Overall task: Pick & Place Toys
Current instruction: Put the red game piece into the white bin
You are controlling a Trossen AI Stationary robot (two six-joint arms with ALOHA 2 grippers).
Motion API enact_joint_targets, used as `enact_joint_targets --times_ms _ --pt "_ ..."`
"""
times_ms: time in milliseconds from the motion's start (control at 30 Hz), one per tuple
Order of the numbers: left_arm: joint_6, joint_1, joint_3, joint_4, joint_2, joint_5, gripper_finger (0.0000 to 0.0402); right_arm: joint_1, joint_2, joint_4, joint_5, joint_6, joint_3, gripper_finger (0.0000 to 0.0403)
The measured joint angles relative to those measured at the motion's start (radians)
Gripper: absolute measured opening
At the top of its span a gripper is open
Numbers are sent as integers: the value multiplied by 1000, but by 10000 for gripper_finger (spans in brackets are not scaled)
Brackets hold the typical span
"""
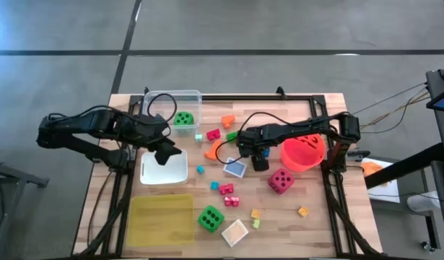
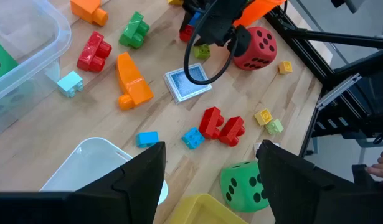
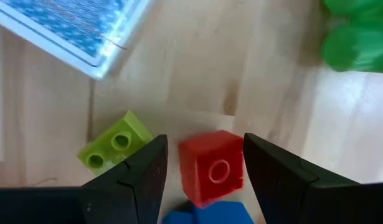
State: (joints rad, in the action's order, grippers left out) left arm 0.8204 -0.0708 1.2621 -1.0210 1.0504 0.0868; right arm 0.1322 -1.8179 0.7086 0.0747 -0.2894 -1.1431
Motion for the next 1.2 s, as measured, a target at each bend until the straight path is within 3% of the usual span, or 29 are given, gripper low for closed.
enact_joint_targets --times_ms 200,467,633,1000,1200 --pt "0 0 0 0 0 0 243 0 0 -3 -22 3 0 216" --pt "0 0 0 0 0 0 243 -1 0 18 55 -8 -4 314" --pt "0 0 0 0 0 -1 243 -1 0 100 52 -80 -11 353" --pt "0 0 0 0 0 -1 243 -1 0 57 44 -147 -2 358" --pt "0 0 0 0 0 -1 243 0 0 28 6 -159 38 308"
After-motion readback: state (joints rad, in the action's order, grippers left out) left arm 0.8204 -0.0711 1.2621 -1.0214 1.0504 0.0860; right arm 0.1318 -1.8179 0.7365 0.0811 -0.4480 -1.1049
